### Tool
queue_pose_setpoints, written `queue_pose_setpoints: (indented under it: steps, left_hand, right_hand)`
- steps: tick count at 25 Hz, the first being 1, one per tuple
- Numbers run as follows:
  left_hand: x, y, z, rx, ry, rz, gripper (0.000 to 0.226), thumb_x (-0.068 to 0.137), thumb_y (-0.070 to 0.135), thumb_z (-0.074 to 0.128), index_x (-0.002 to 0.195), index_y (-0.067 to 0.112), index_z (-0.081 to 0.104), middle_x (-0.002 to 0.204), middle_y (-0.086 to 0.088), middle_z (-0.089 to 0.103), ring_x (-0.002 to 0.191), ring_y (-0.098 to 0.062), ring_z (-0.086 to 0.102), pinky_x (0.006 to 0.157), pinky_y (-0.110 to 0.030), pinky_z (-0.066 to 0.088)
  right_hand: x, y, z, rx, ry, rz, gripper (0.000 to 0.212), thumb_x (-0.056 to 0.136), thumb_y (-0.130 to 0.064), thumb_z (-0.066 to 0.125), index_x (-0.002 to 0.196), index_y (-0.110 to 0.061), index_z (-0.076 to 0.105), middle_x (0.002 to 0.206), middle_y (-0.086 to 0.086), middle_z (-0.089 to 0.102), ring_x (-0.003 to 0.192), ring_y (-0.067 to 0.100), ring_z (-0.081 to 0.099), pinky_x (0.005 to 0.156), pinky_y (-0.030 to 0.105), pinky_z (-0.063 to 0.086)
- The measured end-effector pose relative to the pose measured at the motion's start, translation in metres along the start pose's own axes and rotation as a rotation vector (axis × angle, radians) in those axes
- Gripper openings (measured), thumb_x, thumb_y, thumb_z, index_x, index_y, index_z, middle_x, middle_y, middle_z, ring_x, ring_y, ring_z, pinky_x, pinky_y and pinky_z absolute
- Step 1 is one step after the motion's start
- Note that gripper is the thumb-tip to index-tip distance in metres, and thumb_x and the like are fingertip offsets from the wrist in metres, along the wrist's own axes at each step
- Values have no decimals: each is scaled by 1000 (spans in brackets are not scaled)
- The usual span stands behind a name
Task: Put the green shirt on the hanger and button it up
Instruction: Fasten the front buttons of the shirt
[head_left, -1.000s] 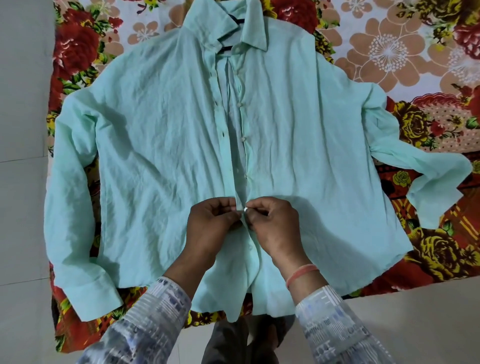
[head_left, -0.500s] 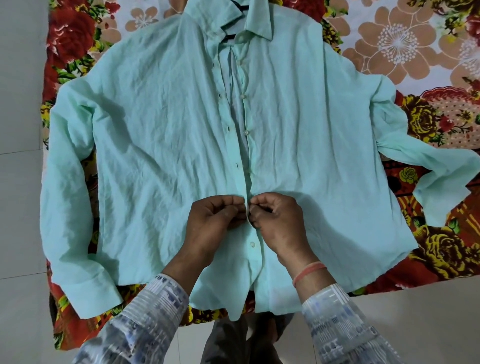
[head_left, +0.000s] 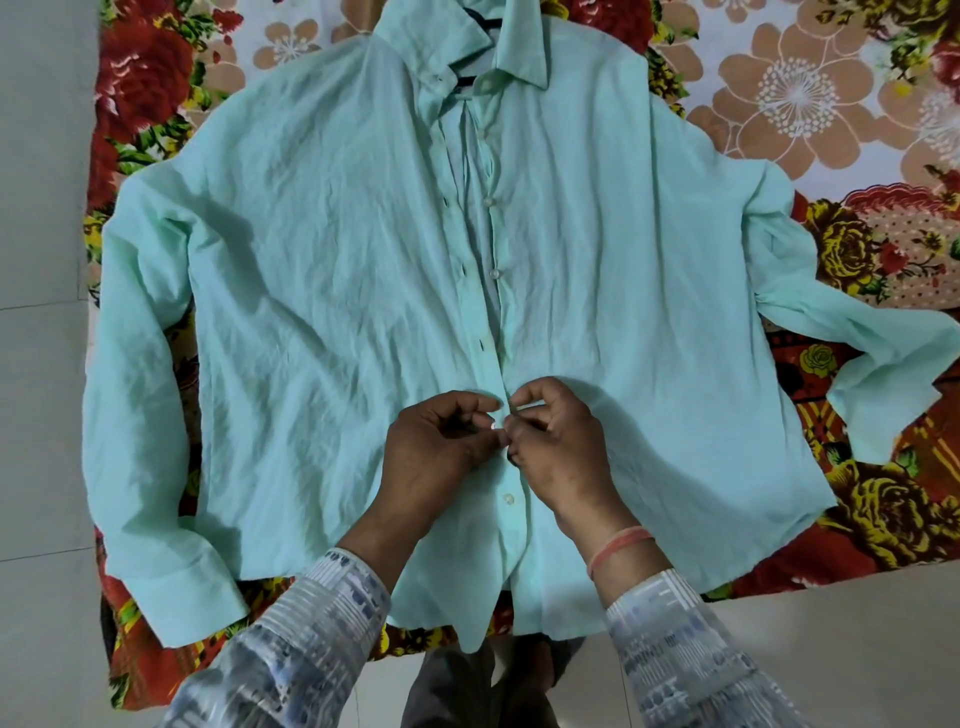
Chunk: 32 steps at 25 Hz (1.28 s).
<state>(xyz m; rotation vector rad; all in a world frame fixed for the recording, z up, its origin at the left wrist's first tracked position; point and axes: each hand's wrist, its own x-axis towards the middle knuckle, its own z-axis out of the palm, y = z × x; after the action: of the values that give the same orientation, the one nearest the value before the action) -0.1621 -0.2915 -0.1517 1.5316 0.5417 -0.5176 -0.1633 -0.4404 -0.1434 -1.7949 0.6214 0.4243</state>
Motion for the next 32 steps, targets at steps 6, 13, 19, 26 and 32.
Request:
queue_pose_setpoints:
  steps: [6,13,19,26,32]
  left_hand:
    - [-3,-1,2,21,23,-30,20,89,3,86,104,16,85,92,-3,85,89,-19,83,88,-35,67]
    - [-4,8,0,-27,31,-88,10,95,3,77,96,10,83,85,-9,84,81,-27,83,80,-39,68]
    - [16,38,0,206,264,103,22,84,35,90,82,22,72,70,3,73,62,-17,70,63,-33,60]
    - [66,68,18,454,256,156,27,78,37,91,94,25,73,83,14,74,81,2,70,74,-16,53]
    - [64,56,3,29,215,-57,18,87,4,84,98,18,80,92,-9,82,91,-23,81,89,-42,65]
  right_hand:
    - [-2,4,4,119,-28,58,24,101,-5,60,99,-27,53,75,-13,75,57,5,60,72,37,52]
    - [-2,0,5,-66,-16,-4,20,99,-12,64,99,-30,57,82,-13,75,61,13,66,71,47,61]
    - [17,-30,-5,-342,128,-363,12,96,-15,70,91,-19,80,80,-6,78,74,8,72,75,25,59]
    - [65,-42,7,-471,110,-346,15,81,-4,71,89,-14,78,79,2,78,74,19,73,71,30,58]
    - [73,-52,4,-203,41,-131,12,86,-15,72,82,-19,82,74,-1,80,72,17,78,77,39,66]
